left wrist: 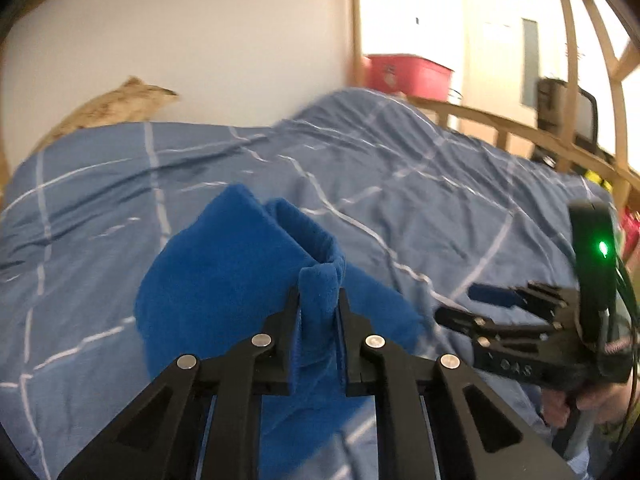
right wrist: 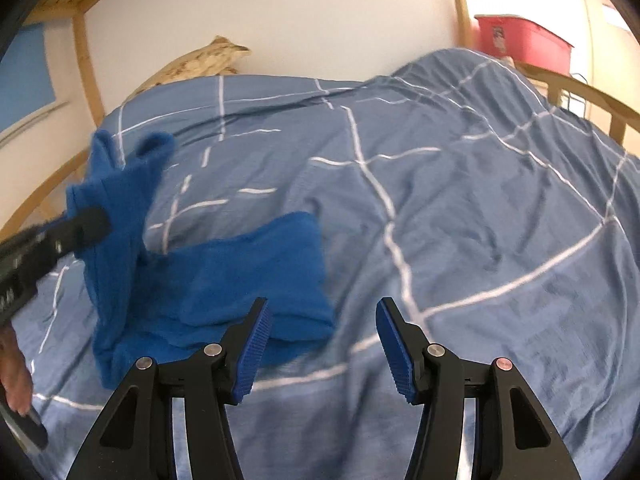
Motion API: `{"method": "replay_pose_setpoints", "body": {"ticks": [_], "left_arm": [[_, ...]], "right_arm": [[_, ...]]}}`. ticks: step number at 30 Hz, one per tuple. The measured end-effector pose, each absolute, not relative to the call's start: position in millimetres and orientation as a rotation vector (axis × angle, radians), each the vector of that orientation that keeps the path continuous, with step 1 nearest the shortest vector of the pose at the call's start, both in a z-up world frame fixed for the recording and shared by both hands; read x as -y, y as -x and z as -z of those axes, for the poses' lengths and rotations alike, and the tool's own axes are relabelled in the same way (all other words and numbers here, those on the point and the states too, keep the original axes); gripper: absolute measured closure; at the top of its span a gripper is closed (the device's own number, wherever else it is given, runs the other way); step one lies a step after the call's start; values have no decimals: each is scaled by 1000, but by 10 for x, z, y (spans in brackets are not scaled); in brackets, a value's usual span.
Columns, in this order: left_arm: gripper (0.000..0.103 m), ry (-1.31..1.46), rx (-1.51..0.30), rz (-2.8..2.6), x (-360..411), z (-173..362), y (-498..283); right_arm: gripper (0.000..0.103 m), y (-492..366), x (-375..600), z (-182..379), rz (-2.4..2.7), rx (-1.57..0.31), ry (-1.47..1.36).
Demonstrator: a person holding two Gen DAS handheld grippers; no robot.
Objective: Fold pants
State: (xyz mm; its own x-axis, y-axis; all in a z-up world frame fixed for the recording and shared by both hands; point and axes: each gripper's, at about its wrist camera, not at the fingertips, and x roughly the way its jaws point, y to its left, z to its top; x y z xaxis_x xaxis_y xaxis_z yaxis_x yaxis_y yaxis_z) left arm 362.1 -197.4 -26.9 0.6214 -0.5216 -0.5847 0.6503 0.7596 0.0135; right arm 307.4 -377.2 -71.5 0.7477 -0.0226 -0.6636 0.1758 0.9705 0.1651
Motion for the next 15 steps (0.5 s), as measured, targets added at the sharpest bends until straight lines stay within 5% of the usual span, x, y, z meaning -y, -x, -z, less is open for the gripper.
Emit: {"method": "replay_pose_setpoints", "body": {"ticks": [11,15], "left_arm": [[87,-268,-701,772,2508,752,-3592],[66,-193,-769,815,2493,860,-3615]], "right_arm": [[48,-3085,4148,863,140,-747,-311],[48,-3133,4196,787,146,-743,-319]]}}
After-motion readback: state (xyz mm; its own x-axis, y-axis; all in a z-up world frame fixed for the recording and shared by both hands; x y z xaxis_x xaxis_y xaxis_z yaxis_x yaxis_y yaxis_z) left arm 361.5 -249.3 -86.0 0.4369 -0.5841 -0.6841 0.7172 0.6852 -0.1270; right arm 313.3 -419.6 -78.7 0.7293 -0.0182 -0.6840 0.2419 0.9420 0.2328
